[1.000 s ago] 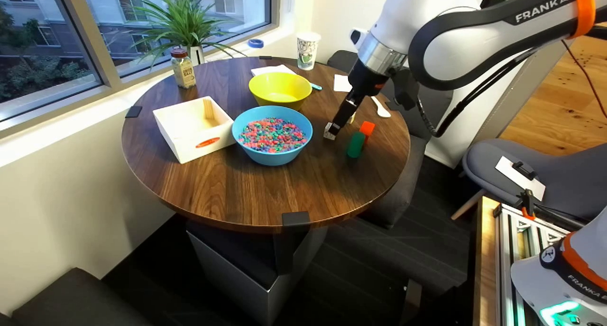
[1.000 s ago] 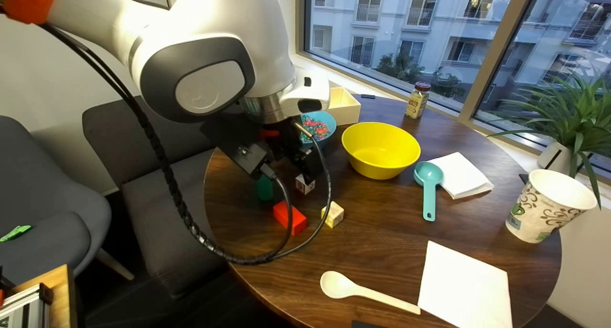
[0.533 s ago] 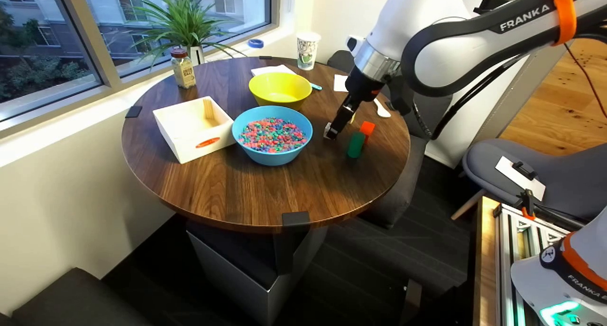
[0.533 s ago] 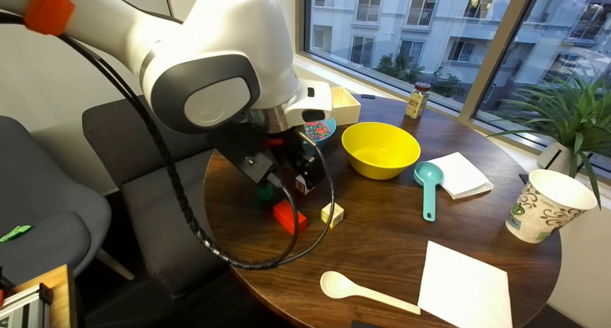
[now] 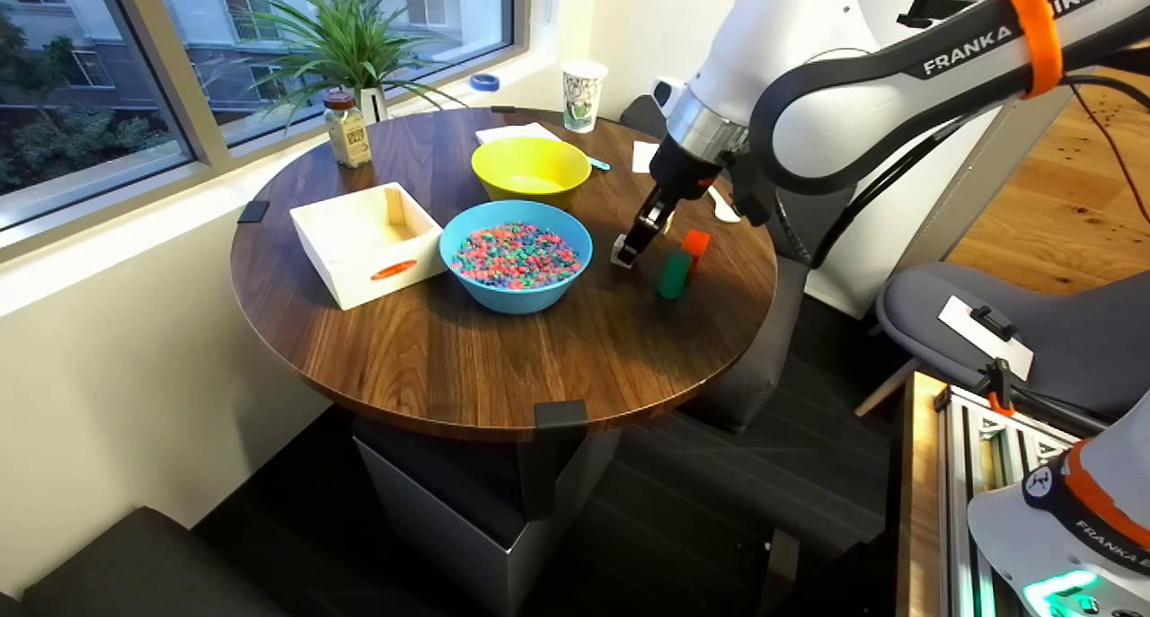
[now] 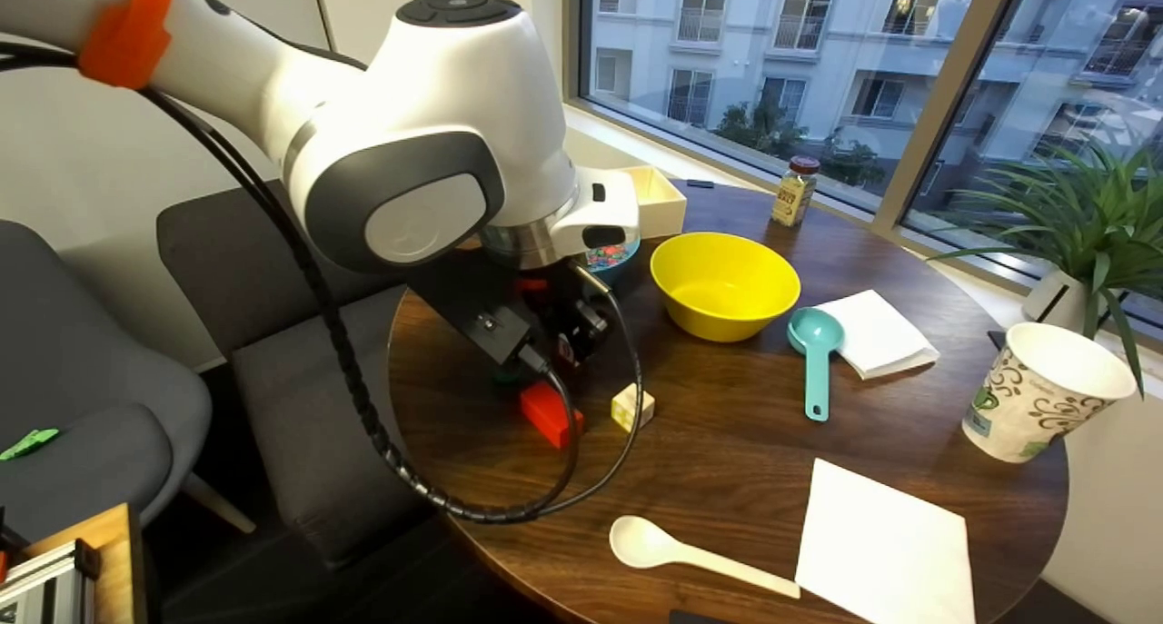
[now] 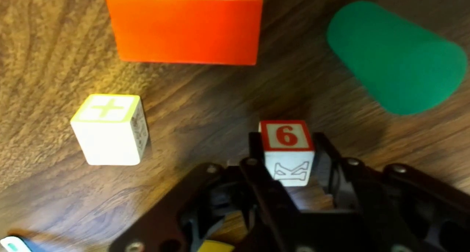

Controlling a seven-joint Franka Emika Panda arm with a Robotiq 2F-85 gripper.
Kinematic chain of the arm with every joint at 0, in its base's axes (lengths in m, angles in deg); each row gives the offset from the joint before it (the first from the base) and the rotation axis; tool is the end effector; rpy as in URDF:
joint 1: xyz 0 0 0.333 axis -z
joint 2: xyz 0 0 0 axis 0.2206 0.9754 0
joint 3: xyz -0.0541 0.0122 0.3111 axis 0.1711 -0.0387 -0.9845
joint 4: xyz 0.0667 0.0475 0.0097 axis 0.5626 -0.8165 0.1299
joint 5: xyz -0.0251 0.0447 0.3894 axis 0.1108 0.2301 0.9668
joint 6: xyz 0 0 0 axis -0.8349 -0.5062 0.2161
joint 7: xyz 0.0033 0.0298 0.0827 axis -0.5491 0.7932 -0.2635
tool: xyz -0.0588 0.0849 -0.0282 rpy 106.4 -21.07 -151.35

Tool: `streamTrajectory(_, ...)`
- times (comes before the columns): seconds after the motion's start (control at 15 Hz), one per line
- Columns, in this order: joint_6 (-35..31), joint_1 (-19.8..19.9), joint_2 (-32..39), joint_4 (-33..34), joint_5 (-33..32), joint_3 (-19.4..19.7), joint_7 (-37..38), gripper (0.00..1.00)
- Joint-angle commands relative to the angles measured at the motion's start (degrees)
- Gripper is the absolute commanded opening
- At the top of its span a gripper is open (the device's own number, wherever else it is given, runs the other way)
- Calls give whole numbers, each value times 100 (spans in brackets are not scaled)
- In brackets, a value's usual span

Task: Lift the dices from the table and put them on the orange plush block

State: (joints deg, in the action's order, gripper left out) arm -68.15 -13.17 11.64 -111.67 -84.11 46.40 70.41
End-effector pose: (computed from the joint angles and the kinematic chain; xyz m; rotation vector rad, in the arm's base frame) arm 0.5446 0.0152 0.3706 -3.0716 -0.2429 -0.4823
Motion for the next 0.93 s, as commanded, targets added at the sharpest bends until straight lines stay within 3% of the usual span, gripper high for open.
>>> streamTrajectory(0.0,-210,15,26,-119,181,8,-210,9)
streamTrajectory(0.87,312,-53,-1228,-648,-155,45,-286,9)
